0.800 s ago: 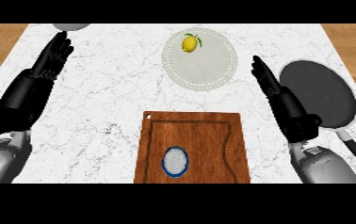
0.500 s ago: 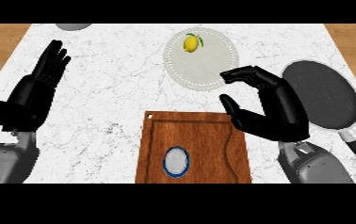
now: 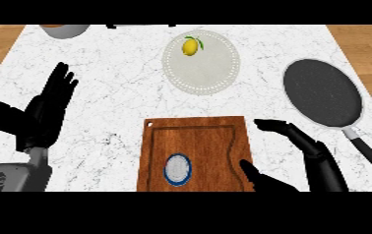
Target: Pick the can from the cutting board and place it in the pan
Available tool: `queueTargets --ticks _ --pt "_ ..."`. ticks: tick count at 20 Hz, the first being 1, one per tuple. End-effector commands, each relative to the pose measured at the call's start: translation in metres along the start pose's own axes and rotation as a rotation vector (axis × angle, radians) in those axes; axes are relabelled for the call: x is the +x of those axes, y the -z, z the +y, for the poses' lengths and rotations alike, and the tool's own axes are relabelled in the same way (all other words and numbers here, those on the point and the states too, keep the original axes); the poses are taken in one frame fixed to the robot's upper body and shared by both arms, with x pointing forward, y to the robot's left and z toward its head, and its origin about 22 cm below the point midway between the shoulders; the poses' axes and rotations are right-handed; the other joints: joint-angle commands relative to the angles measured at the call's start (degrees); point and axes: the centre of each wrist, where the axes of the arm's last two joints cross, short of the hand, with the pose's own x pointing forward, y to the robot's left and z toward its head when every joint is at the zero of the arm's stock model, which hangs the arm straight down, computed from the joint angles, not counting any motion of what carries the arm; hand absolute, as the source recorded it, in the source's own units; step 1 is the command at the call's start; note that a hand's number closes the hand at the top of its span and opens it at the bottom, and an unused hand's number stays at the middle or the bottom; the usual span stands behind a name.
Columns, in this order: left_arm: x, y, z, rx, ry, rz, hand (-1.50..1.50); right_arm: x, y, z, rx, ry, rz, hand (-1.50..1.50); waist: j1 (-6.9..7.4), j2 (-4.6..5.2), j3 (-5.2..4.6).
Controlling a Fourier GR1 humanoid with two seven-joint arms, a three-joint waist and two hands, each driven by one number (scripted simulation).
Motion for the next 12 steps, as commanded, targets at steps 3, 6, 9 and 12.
queueTargets --ticks 3,6,9,12 --pt "0.005 -0.008 -0.011 -0.017 -0.007 0.008 0.0 0.022 -0.037 -0.026 0.072 -0.264 -0.017 -1.5 1.7 0.49 0.08" --pt "0.009 0.007 -0.014 -0.028 -0.02 0.006 0.0 0.062 -0.025 -0.037 0.094 -0.31 -0.038 -1.5 2.24 0.8 0.04" --pt "0.015 0.01 -0.026 -0.055 -0.007 -0.005 0.0 0.078 -0.014 -0.02 0.149 -0.367 0.008 -1.5 3.09 0.93 -0.01" --pt "0.004 0.001 -0.019 -0.051 -0.013 0.006 0.0 0.082 -0.005 -0.019 0.245 -0.515 0.055 -1.5 3.71 0.84 -0.07"
